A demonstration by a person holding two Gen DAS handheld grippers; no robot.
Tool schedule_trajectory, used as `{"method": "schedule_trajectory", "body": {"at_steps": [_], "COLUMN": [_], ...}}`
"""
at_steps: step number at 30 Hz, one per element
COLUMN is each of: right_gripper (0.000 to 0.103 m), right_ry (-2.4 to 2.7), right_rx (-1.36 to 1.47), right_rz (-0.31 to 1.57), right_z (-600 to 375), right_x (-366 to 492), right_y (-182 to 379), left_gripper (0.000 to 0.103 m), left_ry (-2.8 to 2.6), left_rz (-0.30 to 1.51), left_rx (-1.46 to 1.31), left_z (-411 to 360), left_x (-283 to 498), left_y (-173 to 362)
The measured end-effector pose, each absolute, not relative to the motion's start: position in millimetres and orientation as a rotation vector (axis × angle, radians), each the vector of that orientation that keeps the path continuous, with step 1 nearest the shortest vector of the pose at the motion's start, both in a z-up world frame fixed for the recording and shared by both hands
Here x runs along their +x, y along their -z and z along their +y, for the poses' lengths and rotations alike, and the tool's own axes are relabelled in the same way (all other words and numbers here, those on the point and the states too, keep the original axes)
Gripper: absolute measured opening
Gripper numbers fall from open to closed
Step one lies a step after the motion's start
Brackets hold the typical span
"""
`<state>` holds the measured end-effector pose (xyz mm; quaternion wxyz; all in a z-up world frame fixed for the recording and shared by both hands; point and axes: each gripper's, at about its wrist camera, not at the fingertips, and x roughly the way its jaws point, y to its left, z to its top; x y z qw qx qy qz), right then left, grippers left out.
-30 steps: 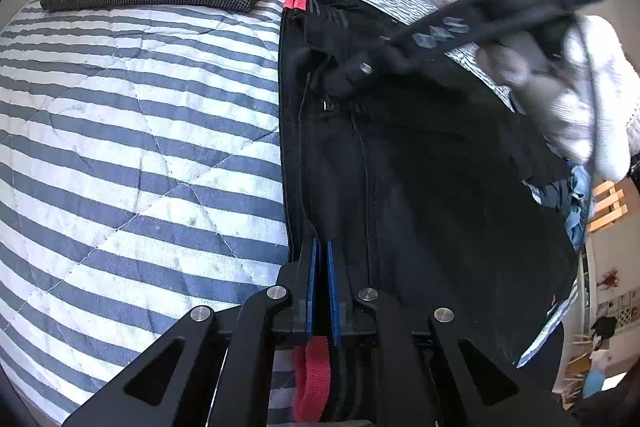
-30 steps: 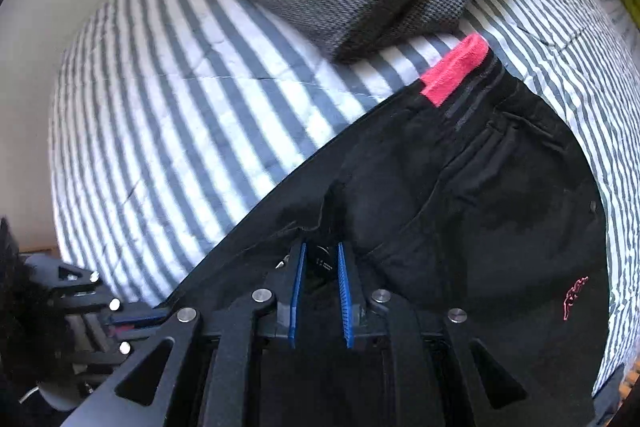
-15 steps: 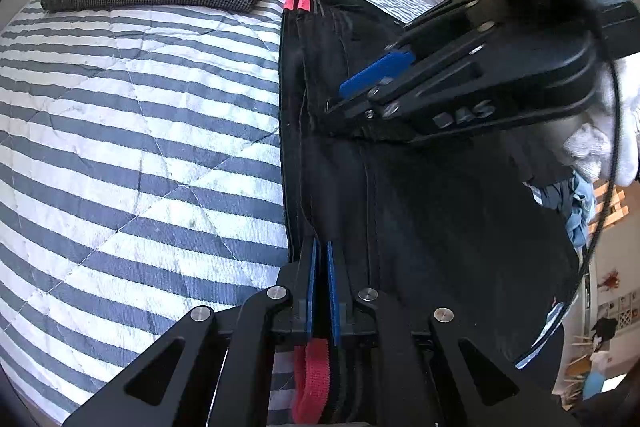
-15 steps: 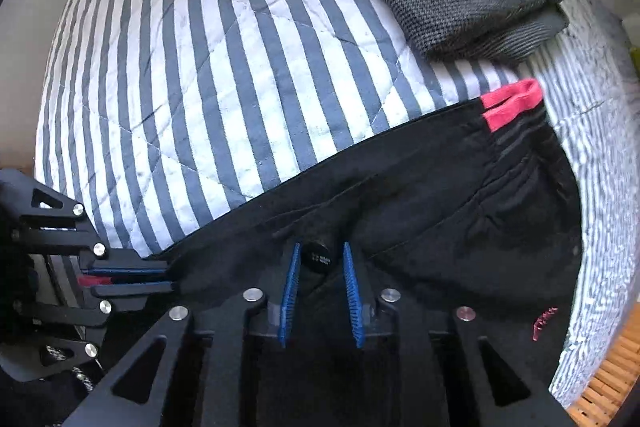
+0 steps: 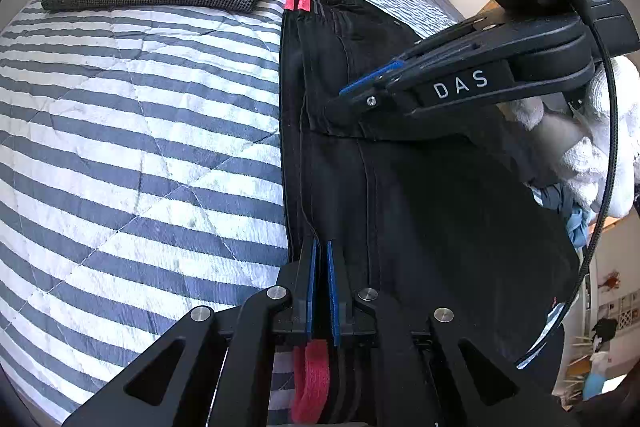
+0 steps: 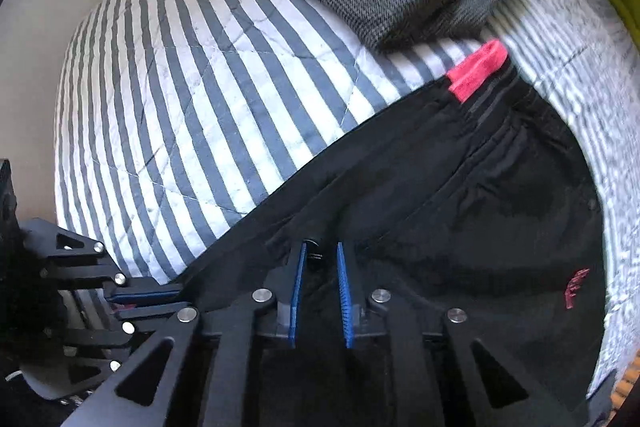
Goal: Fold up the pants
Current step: 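Hold the pink edge with the left tool while the right tool grips beside the button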
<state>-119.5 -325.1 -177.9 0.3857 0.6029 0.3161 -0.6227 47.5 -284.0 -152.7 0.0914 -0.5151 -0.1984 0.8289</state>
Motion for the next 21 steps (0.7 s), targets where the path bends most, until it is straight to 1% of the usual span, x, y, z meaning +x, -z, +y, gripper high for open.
{"method": "schedule_trajectory", "body": {"at_steps": [3, 10, 14, 15, 16, 17, 18, 20, 21], "right_gripper": [0.013, 0.014, 0.013, 0.010, 0.010, 0.010, 0.010, 0.011, 0.012], "right_ry": [1.588, 1.596, 1.631, 1.642, 1.616, 1.577, 1.549, 1.585, 1.612], "right_rx": [1.504, 1.505, 1.556, 1.571, 1.609, 1.629, 1.628, 1.555, 1.500], "right_rz": [0.845, 0.844, 0.718, 0.690, 0.614, 0.577, 0.581, 0.664, 0.710], "right_z": [-329, -336, -332, -331, -329, -328, -329, -331, -333], "right_x": [-114, -115, -140, -147, -156, -160, -158, -146, -118], "right_y": [178, 182, 182, 183, 186, 188, 189, 183, 173], "left_gripper": [0.005, 0.005, 0.005, 0.005, 0.005, 0.005, 0.005, 0.005, 0.005], "left_ry": [-2.463, -2.463, -2.465, -2.464, -2.463, -2.461, -2.461, -2.460, -2.460], "left_rz": [-0.586, -0.589, -0.582, -0.583, -0.585, -0.588, -0.585, -0.581, -0.582], "left_rx": [-1.531, -1.530, -1.531, -1.531, -1.531, -1.532, -1.532, -1.534, -1.535], "left_z": [-285, -285, -283, -283, -282, -283, -281, -280, -280], "left_x": [43, 41, 46, 46, 47, 47, 46, 46, 46], "left_y": [156, 157, 155, 155, 155, 155, 155, 155, 155]}}
